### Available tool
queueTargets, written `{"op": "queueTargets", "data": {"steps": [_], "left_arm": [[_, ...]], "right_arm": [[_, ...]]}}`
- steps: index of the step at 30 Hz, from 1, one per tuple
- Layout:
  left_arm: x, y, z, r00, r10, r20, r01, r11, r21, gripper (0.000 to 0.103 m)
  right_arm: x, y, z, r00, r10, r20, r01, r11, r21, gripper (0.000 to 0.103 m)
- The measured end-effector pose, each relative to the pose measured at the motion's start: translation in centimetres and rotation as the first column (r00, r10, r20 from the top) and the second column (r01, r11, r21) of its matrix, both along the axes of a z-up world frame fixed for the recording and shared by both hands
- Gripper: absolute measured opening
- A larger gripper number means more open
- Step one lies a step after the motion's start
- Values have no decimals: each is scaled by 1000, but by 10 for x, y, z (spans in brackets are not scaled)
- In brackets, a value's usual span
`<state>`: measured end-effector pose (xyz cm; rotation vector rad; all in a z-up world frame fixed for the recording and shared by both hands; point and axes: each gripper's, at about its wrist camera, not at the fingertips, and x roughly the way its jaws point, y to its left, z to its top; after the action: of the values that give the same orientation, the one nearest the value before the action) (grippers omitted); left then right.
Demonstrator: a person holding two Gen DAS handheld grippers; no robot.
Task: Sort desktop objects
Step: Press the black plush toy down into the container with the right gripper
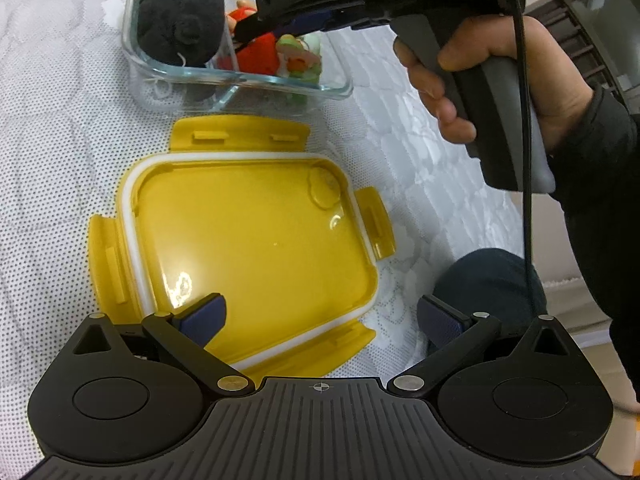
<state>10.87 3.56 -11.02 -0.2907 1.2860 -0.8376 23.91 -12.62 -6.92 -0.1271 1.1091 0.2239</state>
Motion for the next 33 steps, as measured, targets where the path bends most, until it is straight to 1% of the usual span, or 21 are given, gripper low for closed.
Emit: {"op": "queueTargets", "data": {"steps": [3,4,6,10,13,16,18,19,22,25,26,27,29,30,32,33], "left_arm": [[-1,1,0,1000,7,-2,-7,1000,2,103],[-1,2,0,1000,11,-2,-11,1000,0,103],[0,1,-1,1000,11,-2,-11,1000,-1,103],[-1,-1,-1,1000,2,-1,-2,1000,7,103],[-1,-1,-2,1000,4,0,-4,1000,11,103],[-1,-2,-4,1000,8,-3,-8,1000,18,103],[-1,-2,-4,1000,6,-2,-6,1000,18,103],[-1,-2,-4,1000,3,-2,-3,1000,15,103],[0,-2,-4,1000,-2,-2,2,1000,7,103],[0,-2,-4,1000,0,-3,0,1000,9,103],[-1,-2,-5,1000,2,-3,-2,1000,9,103],[-1,-2,-4,1000,4,-3,-4,1000,7,103],[0,-1,-4,1000,8,-2,-8,1000,1,103],[-1,-1,-4,1000,7,-2,-7,1000,-2,103],[-1,-1,-3,1000,4,-1,-4,1000,-10,103],[-1,-2,-4,1000,1,0,-1,1000,-10,103]], "right_arm": [[7,-9,2,998,-64,-16,65,996,60,34],[7,-12,7,996,-86,-6,86,992,88,35],[4,-16,23,991,-128,43,118,977,180,35],[4,-7,36,990,-127,63,106,958,268,35],[7,10,31,994,-96,60,76,961,266,35],[6,29,19,996,-67,66,53,980,192,35],[5,39,13,996,-44,82,32,989,142,41],[4,44,12,995,-33,92,21,992,126,48],[1,52,9,994,-26,108,15,995,101,54],[0,57,5,990,-24,136,17,999,50,41],[1,52,5,990,-52,132,42,996,80,39],[3,44,4,989,-98,114,82,987,137,37],[7,22,3,980,-190,61,168,951,258,32],[7,10,1,972,-236,22,217,922,320,32],[6,-14,-7,942,-326,-80,327,838,437,32],[4,-23,-11,926,-356,-124,370,796,479,32]]}}
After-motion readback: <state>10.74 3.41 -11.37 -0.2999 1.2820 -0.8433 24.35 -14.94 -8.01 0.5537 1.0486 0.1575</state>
